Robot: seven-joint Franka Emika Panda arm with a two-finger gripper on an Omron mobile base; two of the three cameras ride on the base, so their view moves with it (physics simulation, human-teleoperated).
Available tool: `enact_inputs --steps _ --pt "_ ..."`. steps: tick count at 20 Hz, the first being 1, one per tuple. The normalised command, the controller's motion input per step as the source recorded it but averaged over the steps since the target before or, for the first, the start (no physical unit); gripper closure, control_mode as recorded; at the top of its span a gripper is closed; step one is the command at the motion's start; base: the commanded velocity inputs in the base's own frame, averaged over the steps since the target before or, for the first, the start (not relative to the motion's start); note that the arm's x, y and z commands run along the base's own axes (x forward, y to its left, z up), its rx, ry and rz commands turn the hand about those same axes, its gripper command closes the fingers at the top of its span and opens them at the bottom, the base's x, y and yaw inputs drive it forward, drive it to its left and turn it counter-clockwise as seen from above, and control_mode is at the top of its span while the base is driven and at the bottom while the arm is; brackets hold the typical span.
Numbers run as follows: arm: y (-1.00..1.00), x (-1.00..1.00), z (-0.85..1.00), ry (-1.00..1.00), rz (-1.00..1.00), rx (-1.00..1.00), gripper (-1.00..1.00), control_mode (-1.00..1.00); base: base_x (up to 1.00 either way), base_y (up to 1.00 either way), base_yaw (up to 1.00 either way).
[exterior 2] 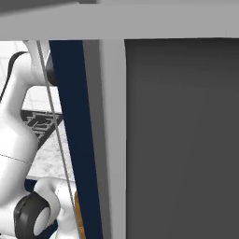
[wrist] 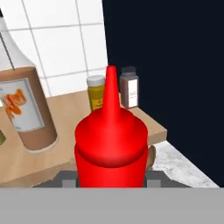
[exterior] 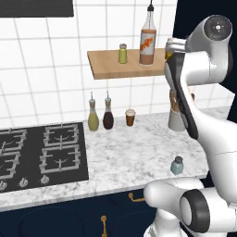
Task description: Put the shaker and condiment bottle from the counter next to their counterparts in the cabinet.
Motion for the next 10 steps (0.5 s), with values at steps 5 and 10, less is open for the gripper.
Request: enact_inputs --steps 5,10 --pt "0.01 0.00 0.30 -0.06 0.05 0.00 1.00 -1.00 0.00 0.00 0.00" --pt "0.16 0.06 0.00 0.00 0.06 0.00 1.00 -1.00 0.00 0.00 0.00"
